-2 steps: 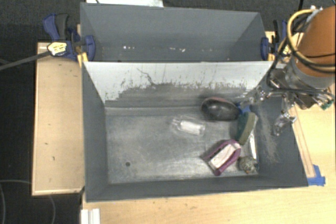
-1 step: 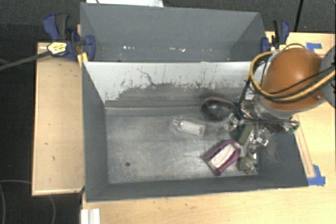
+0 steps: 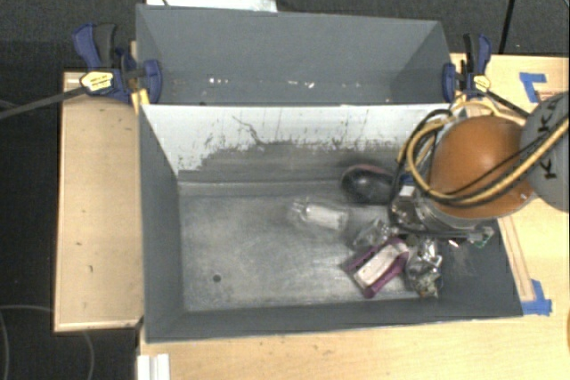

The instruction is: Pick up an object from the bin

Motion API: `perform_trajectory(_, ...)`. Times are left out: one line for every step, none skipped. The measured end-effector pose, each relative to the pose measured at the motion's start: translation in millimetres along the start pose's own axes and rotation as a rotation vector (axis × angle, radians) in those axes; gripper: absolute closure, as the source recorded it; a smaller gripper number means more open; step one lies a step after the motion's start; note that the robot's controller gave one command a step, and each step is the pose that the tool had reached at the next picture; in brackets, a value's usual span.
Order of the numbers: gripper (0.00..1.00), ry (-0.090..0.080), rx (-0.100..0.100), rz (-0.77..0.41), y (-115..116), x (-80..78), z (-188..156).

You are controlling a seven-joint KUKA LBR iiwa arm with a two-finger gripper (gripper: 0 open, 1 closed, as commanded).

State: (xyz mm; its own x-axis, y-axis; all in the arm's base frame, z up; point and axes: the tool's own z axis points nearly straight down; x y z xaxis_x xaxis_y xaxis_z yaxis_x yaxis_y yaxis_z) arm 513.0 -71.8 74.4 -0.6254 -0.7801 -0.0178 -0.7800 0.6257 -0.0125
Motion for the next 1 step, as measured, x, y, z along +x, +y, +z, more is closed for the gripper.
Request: perform_trajectory(1.00, 0.004, -0.003, 0.002, 0.1, 2.2, 0.0)
